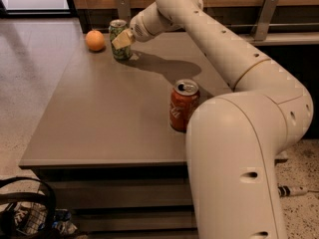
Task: Move green can near orange
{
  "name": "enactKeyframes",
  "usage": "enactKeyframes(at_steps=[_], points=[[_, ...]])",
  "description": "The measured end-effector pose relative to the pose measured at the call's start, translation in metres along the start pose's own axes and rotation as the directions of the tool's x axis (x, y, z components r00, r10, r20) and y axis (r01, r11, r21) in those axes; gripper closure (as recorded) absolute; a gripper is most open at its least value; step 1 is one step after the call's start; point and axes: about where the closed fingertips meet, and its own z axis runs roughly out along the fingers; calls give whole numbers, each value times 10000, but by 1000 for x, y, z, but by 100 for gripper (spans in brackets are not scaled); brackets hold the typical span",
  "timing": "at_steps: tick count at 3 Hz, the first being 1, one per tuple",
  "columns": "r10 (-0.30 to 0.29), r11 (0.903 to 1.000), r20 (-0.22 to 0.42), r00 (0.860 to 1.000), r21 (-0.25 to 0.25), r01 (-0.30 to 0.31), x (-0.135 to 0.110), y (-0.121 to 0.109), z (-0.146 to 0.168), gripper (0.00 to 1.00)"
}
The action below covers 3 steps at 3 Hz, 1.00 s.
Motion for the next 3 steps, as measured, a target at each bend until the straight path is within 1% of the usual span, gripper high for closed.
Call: enactKeyframes(at_steps=[1,2,3], points=[[0,10000,0,10000,0,0,0,0,0,76],[0,10000,-2,10000,-3,0,0,0,0,45],[0,10000,-2,10000,-3,0,-1,0,0,22]])
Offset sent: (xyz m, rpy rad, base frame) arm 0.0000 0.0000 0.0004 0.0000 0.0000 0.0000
